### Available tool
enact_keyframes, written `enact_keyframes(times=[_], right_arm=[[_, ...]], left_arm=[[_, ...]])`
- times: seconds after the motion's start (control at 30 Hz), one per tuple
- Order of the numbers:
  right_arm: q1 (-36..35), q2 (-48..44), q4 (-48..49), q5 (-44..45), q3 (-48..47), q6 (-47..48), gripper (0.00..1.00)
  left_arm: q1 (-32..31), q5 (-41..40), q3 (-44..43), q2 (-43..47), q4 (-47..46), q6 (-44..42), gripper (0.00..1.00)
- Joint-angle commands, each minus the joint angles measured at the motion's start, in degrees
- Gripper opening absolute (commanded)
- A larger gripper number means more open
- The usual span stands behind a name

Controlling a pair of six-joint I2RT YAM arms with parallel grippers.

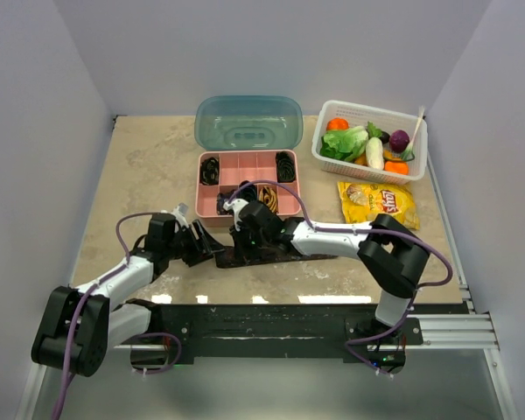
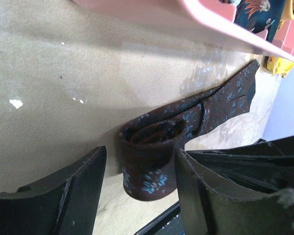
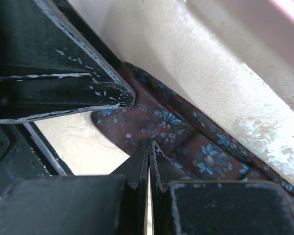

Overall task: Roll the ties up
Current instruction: Roll the tie at the center of the board.

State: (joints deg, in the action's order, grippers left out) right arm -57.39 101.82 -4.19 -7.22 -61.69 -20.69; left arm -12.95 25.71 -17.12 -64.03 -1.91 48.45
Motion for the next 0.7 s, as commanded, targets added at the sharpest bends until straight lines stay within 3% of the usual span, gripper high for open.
enact_keyframes(times=[0.0,0.43,0.67], right_arm=[[-0.53,1.45,1.29,-1.48,0.78,-0.67,0.0],[-0.53,5.49,1.64,-0.77,0.7,-0.85,0.0],[-0.54,5.32,1.55,-1.21,-0.18,-0.85,0.0]], left_arm=[[-0.41,0.12,0.25,1.63,-0.29,-0.28,0.64],[-0.41,1.97,5.25,3.12,-6.61,-0.9,0.6],[-0.41,1.44,10.09,1.37,-16.62,-0.46,0.49]])
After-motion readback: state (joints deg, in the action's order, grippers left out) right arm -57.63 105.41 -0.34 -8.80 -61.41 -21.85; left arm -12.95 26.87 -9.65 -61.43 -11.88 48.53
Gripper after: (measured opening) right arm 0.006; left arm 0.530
